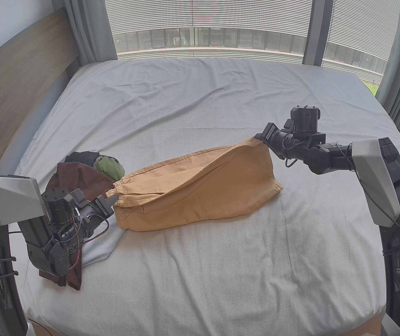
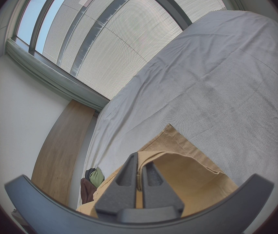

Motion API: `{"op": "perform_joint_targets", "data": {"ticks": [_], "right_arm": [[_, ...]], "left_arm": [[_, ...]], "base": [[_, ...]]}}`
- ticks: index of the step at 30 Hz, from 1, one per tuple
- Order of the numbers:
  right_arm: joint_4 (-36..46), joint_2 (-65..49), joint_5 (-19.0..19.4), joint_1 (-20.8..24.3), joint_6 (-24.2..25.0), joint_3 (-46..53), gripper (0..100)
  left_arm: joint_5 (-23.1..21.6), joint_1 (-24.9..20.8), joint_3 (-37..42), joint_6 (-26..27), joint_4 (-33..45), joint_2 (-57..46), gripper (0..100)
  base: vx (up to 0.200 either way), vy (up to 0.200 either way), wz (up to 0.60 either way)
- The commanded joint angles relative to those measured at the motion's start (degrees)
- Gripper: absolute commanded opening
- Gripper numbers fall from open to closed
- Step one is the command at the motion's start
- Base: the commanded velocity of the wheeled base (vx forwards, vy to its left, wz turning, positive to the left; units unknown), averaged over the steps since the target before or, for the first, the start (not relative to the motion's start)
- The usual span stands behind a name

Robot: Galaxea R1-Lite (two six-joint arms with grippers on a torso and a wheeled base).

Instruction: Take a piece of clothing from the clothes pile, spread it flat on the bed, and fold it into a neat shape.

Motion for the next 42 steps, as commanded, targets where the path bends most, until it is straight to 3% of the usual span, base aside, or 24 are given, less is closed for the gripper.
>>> {"op": "perform_joint_targets", "data": {"ticks": [1, 6, 7, 8, 14, 21, 30, 35, 42], "right_arm": [[-0.67, 0.81, 0.01, 0.12, 0.03, -0.02, 0], [-1.81, 1.16, 0.01, 0.12, 0.03, 0.16, 0], [-2.08, 1.42, -0.08, 0.12, 0.12, -0.02, 0], [-2.87, 1.68, -0.17, 0.12, 0.12, -0.11, 100], [-6.56, 1.95, -2.54, -0.06, -0.06, -0.02, 100], [-6.56, -1.13, -2.72, -0.85, -0.15, 2.53, 100], [-10.07, -9.21, 0.27, -0.32, -0.5, 21.6, 100], [-17.63, -10.01, 0.71, 1.17, -0.58, 31.09, 100], [-20.09, -8.51, 0.89, 3.55, -0.41, 34.17, 100]], "left_arm": [[-0.06, 0.11, -0.27, -0.01, -0.03, 0.4, 0], [-0.06, 0.02, -0.27, -0.01, -0.03, 0.49, 0], [-0.06, 0.11, -0.53, -0.01, -0.03, 0.49, 100], [-0.06, 0.2, -1.06, -0.1, -0.03, 0.49, 100], [1.97, 0.82, -3.7, -1.85, -0.03, 1.45, 100], [2.93, 1.61, -4.49, -2.47, 0.05, 1.63, 100], [3.99, 4.42, -7.39, -2.56, 1.11, 2.77, 100], [3.99, 4.68, -7.83, -2.56, 2.08, 2.16, 100], [3.81, 3.45, -6.42, -2.65, 1.02, 0.93, 100]], "base": [[0.0, 0.0, 0.0], [0.0, 0.0, 0.0], [0.0, 0.0, 0.0], [0.0, 0.0, 0.0], [0.0, 0.0, 0.0], [0.0, 0.0, 0.0], [0.0, 0.0, 0.0], [0.0, 0.0, 0.0], [0.0, 0.0, 0.0]]}}
